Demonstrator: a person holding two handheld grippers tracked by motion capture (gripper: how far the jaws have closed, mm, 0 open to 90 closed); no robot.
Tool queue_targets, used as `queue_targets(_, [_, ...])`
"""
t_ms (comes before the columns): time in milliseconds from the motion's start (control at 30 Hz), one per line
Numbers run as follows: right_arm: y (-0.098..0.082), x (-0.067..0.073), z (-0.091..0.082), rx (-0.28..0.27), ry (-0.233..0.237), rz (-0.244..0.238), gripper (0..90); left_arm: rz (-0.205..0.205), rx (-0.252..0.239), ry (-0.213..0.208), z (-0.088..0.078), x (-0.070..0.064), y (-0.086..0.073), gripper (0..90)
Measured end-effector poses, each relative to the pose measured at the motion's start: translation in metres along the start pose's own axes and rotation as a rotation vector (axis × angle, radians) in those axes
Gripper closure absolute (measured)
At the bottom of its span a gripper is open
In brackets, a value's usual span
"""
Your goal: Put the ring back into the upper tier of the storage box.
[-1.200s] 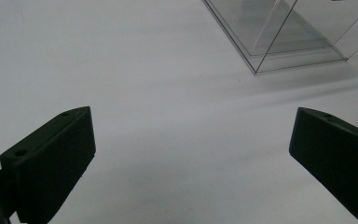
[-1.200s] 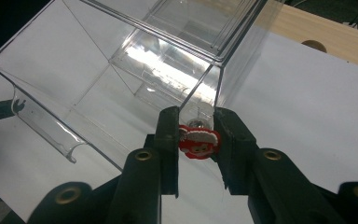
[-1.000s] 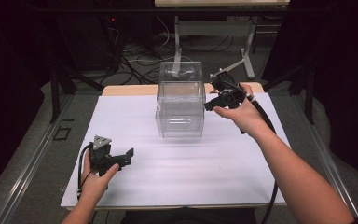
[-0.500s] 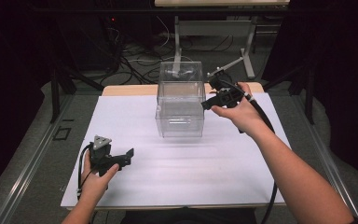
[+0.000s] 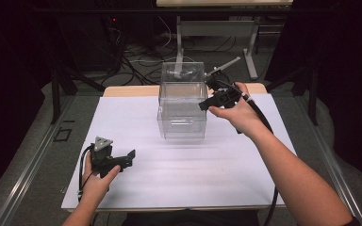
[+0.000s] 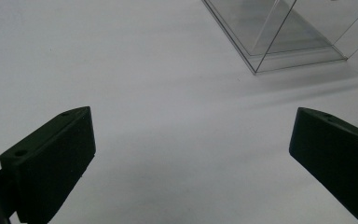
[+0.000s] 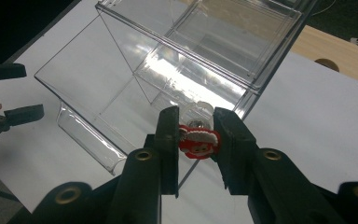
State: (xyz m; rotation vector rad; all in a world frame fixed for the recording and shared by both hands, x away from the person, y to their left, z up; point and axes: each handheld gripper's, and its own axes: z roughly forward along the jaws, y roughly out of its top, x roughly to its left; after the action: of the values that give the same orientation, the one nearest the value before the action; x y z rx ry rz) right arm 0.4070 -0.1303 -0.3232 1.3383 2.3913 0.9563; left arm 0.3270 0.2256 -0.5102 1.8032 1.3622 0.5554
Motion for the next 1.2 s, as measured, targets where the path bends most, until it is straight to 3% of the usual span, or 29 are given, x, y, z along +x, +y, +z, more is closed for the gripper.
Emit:
queue_targets(1133, [0.013,0.021,0.028,0.048,0.031,-0.04,71.1,0.003,-0.001,-0.002,0.0,0.0,0.0,0.5])
queue_targets(1200, [0.014,0.023,0.03,0.045,0.041,-0.026,71.1,0.003,-0.001,-0.001,0.0,0.0,0.0,0.5])
